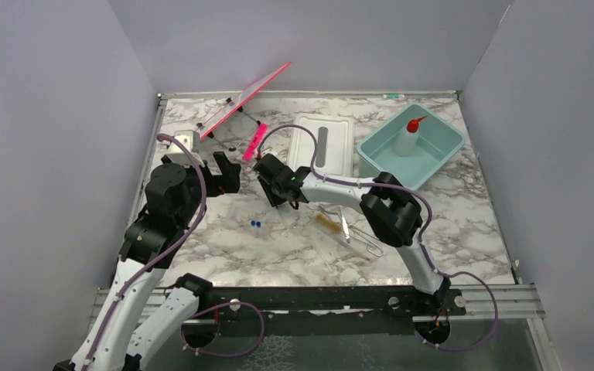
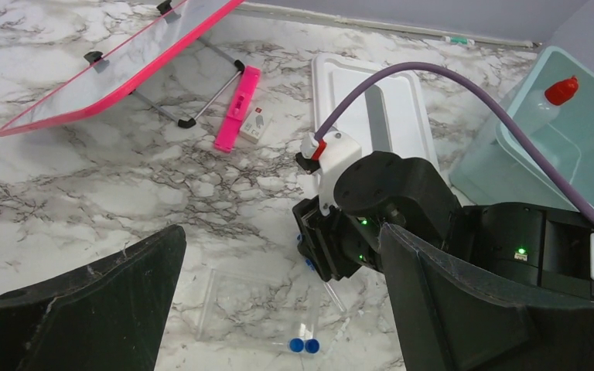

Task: Organize the chemistry lab equipment

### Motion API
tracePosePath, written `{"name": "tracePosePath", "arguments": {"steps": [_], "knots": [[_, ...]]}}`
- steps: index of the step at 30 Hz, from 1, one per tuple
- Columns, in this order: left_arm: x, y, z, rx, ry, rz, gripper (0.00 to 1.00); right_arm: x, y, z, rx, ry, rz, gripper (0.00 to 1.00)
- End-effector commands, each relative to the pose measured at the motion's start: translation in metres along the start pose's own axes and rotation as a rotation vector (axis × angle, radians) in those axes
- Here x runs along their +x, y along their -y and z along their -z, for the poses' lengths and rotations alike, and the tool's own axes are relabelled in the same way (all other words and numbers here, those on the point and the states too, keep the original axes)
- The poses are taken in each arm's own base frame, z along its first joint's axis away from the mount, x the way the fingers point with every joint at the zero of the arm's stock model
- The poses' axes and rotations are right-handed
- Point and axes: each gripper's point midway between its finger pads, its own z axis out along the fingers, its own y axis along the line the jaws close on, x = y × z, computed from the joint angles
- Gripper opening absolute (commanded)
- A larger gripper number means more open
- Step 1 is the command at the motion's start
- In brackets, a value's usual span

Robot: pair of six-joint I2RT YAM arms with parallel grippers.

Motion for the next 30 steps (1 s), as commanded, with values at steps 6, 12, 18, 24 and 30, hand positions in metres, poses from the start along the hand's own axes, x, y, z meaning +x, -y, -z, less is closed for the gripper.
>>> {"name": "tracePosePath", "arguments": {"steps": [6, 12, 18, 24, 30], "knots": [[-0.013, 0.009, -0.001, 0.041, 0.028, -0.014, 0.98, 0.008, 0.008, -0.015, 0.007, -0.009, -0.004, 0.29], [-0.007, 0.027, -0.002, 0.146, 0.003, -0.022, 0.98, -0.005, 0.020, -0.008, 0.059, 0.045, -0.004, 0.20], [0.003, 0.045, -0.002, 0.252, -0.018, 0.009, 0.99, -0.056, 0.015, 0.041, -0.039, 0.240, -0.078, 0.18], [0.009, 0.061, -0.001, 0.340, -0.047, 0.043, 0.99, -0.103, 0.005, 0.117, -0.193, 0.438, -0.179, 0.18], [0.010, 0.089, 0.004, 0.496, -0.052, 0.134, 0.89, -0.143, 0.004, 0.201, -0.334, 0.639, -0.320, 0.18]]}}
